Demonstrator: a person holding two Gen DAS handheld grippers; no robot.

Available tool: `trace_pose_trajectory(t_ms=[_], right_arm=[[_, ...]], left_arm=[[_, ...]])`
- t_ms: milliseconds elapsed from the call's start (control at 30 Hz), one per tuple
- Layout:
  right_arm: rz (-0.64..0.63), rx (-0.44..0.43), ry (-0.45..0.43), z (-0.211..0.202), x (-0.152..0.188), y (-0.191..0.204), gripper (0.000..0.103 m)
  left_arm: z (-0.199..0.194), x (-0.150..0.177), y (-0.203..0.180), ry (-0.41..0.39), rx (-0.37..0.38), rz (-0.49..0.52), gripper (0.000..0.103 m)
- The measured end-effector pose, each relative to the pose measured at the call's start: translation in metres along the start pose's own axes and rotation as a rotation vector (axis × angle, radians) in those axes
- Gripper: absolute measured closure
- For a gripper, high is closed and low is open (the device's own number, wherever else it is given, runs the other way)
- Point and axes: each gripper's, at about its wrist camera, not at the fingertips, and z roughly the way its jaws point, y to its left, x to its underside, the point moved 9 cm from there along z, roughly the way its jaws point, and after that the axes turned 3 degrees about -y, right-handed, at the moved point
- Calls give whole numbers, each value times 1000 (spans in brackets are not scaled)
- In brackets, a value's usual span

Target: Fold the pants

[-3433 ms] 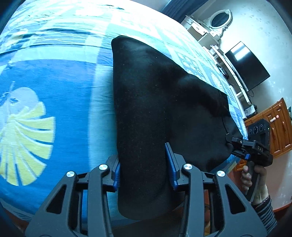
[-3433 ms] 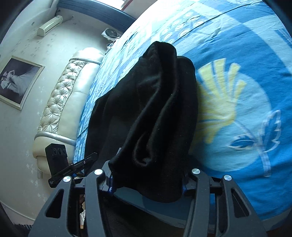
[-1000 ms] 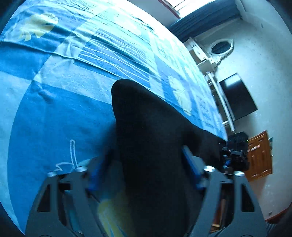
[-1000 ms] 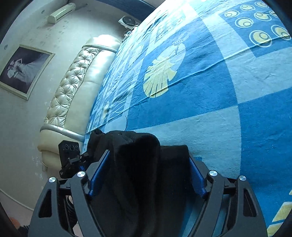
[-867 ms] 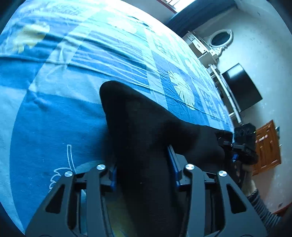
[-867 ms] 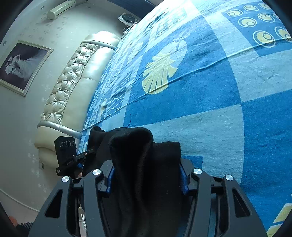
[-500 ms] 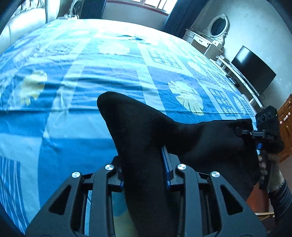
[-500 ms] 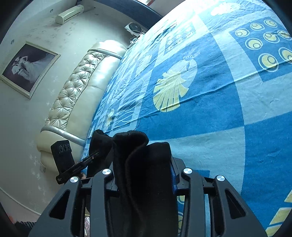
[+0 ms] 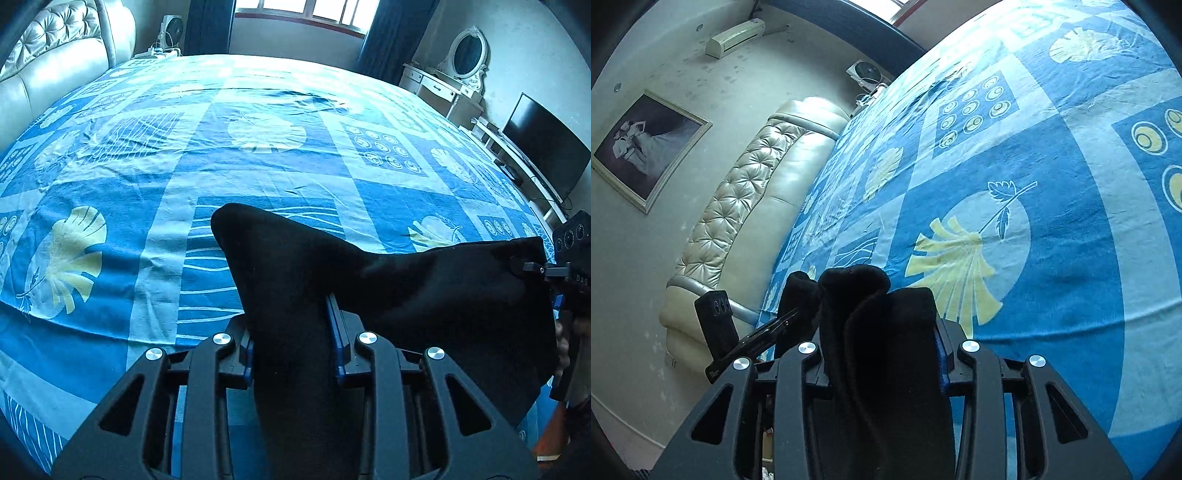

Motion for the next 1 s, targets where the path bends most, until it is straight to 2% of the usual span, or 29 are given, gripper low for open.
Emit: trace_pose_trajectory(t_ms=[300,1000], right_arm=[[119,-20,16,13,10,-36,65],[158,-42,-58,8,16,-36,66]], left_arm=[[11,8,5,7,-7,-8,68],[23,6,6,28,14,28,64]])
